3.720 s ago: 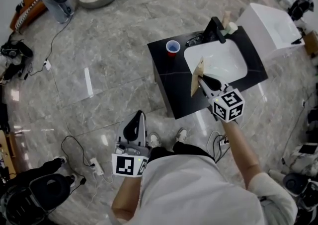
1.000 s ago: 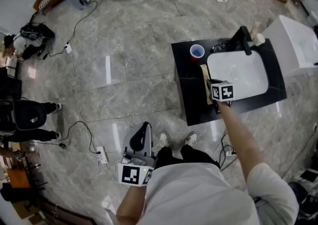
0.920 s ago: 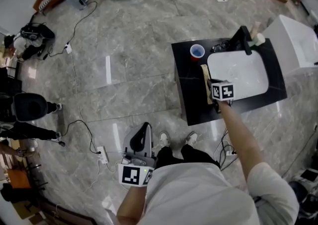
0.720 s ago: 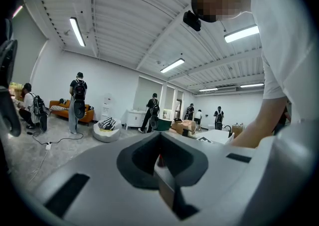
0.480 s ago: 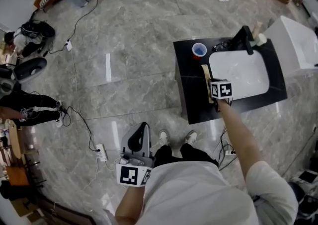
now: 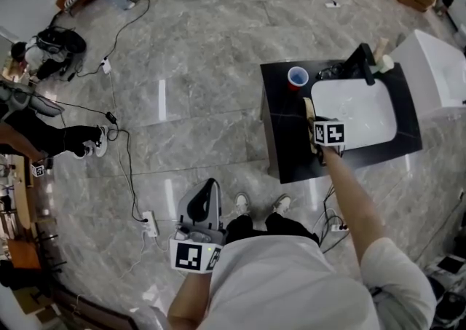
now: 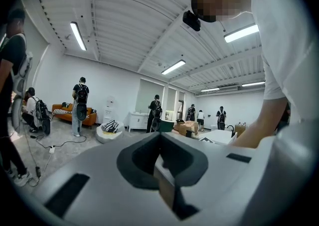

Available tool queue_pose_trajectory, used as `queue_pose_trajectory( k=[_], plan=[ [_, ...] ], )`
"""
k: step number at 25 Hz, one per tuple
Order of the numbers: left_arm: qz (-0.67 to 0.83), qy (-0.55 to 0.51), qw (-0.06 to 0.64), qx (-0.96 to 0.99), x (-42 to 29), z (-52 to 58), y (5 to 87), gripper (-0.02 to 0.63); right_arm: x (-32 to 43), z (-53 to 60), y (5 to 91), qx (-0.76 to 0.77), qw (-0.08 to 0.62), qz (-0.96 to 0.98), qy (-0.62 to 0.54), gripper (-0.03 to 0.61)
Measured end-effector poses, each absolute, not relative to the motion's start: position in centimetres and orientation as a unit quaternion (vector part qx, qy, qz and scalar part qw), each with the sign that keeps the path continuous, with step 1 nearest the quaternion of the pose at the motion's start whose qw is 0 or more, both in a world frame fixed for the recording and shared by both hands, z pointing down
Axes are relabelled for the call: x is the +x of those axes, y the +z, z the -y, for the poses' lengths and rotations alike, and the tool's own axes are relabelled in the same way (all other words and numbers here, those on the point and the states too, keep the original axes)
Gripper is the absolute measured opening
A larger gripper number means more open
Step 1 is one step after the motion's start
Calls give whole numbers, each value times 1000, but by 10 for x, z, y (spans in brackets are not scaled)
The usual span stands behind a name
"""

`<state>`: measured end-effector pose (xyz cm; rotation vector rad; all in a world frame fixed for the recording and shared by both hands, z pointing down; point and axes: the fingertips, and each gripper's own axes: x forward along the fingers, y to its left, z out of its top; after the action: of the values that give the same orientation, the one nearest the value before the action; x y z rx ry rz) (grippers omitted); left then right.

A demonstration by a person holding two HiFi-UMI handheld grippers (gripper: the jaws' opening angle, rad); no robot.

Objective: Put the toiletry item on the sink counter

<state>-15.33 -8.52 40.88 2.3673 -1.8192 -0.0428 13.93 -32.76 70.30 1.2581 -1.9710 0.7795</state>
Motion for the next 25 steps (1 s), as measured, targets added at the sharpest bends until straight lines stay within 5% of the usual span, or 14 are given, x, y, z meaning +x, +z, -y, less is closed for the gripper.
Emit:
queue_pose_trajectory(
  k=[8, 25],
  plan=[
    [593, -21, 81, 801, -144, 88, 414, 3, 145, 325, 685, 493, 320, 757, 285, 149],
    [534, -48, 54, 842, -110, 111, 397, 3, 176, 268, 551, 554, 162, 783, 230, 173]
  ],
)
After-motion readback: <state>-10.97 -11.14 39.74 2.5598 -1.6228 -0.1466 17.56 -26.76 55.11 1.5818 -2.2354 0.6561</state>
